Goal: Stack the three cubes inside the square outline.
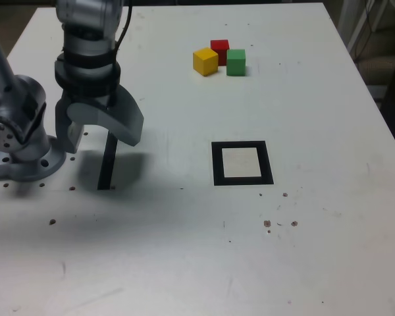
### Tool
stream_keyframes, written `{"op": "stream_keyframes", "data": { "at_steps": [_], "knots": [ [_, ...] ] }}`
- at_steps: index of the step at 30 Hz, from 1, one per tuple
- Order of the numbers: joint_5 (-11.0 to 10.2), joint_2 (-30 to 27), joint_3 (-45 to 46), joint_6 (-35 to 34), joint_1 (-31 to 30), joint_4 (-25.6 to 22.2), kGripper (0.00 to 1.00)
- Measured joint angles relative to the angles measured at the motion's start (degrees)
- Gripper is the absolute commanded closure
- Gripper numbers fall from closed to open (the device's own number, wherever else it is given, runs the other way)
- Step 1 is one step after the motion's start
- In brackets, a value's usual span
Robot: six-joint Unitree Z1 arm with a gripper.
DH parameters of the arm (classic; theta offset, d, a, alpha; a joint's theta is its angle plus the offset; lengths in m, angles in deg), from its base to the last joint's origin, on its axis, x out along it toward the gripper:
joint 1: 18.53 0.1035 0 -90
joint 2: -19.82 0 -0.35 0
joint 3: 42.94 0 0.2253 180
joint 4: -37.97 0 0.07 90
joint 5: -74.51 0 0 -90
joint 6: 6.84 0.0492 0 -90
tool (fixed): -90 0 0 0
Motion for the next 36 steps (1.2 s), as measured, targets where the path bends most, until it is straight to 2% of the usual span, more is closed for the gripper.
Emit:
{"op": "stream_keyframes", "data": {
  "at_steps": [23,29,36],
  "knots": [
    [-0.43,-0.07,-0.37,0.25,0.0,-0.23,0.01],
    [-2.47,-0.07,-5.25,0.83,0.01,-3.96,0.0],
    [-2.86,1.01,-10.41,4.51,2.96,-6.72,0.0]
  ]
}}
